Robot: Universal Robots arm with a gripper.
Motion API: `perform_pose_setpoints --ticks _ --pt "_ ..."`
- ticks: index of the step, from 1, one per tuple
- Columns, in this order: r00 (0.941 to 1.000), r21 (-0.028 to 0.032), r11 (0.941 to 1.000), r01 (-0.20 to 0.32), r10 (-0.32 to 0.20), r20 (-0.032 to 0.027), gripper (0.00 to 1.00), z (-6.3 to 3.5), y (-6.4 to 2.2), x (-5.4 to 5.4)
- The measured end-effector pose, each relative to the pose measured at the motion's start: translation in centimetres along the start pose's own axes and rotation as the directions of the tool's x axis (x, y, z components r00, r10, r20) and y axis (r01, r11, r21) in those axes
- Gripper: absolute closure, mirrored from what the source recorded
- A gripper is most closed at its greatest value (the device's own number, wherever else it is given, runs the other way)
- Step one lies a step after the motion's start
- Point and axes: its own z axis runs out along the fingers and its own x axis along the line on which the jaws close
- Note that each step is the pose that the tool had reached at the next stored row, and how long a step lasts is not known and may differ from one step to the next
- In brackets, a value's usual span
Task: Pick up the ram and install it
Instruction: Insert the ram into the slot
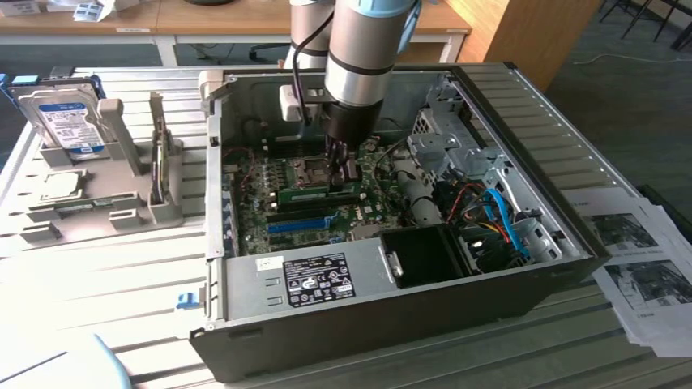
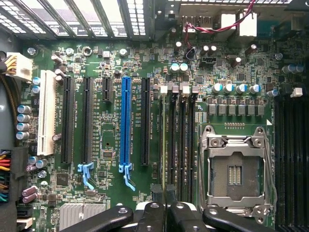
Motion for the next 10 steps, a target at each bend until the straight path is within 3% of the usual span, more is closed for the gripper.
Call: perform_pose_setpoints --ticks 10 --pt "1.0000 0.0000 1.0000 -0.007 0.007 0.0003 0.89 0.00 0.00 0.01"
